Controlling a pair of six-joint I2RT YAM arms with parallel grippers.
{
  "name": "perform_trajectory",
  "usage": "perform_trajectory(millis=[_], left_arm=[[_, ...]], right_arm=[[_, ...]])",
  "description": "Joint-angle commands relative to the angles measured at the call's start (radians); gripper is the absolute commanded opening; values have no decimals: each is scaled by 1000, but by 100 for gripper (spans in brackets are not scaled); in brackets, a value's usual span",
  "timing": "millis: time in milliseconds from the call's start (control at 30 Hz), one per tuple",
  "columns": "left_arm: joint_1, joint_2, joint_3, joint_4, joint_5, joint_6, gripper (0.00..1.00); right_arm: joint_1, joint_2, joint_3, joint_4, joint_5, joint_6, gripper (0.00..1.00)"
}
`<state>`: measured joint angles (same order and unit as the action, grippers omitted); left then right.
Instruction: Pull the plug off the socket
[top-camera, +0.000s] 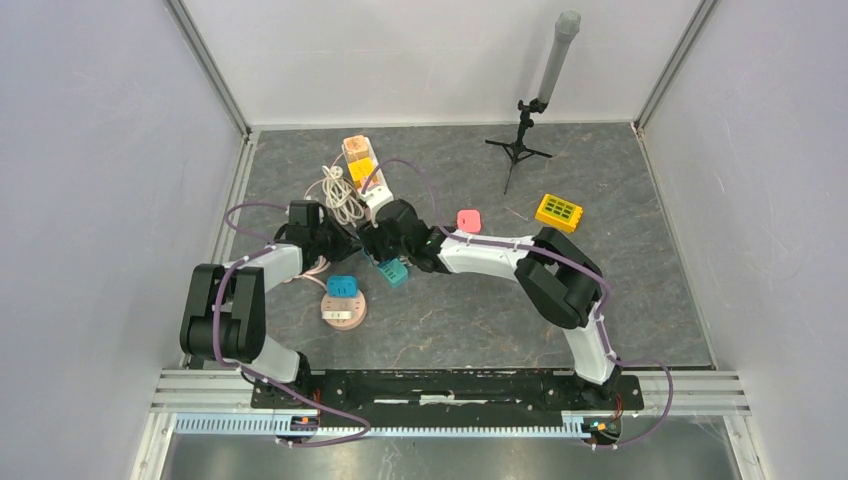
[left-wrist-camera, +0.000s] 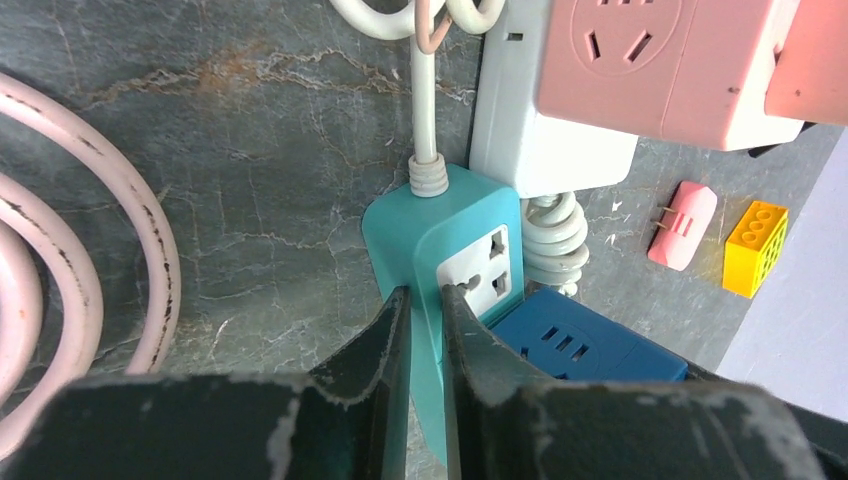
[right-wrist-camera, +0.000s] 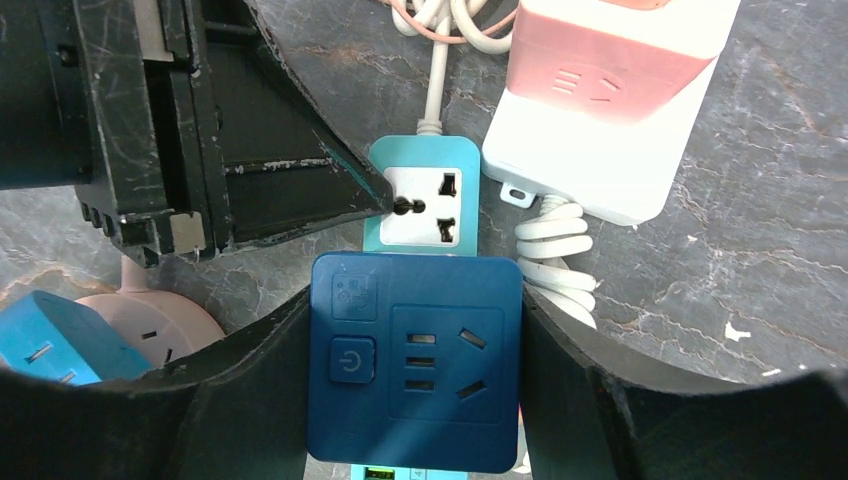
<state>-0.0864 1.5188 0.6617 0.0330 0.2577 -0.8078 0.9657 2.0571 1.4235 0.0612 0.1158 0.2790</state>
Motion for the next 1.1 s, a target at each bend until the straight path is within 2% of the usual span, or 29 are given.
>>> perform_trajectory(millis=[0, 200, 333, 533, 767, 1067], left_arm=[[-6, 27, -34, -87, -20, 0, 16], [-5, 39, -42, -87, -25, 4, 15], [-6, 36, -43, -86, -28, 5, 15], [-6, 27, -47, -96, -42, 6, 15], [-6, 24, -53, -98, -49, 6, 14], [-6, 9, -57, -114, -89, 6, 12]], right_arm=[[61, -5, 77, -5, 80, -52, 0], [40, -33, 136, -45, 31, -27, 0], [10, 35, 289, -222, 13, 39, 0], [21, 83, 228, -229, 38, 92, 0], [8, 130, 330, -326, 15, 115, 0], [19, -67, 46, 23, 9, 19, 0]])
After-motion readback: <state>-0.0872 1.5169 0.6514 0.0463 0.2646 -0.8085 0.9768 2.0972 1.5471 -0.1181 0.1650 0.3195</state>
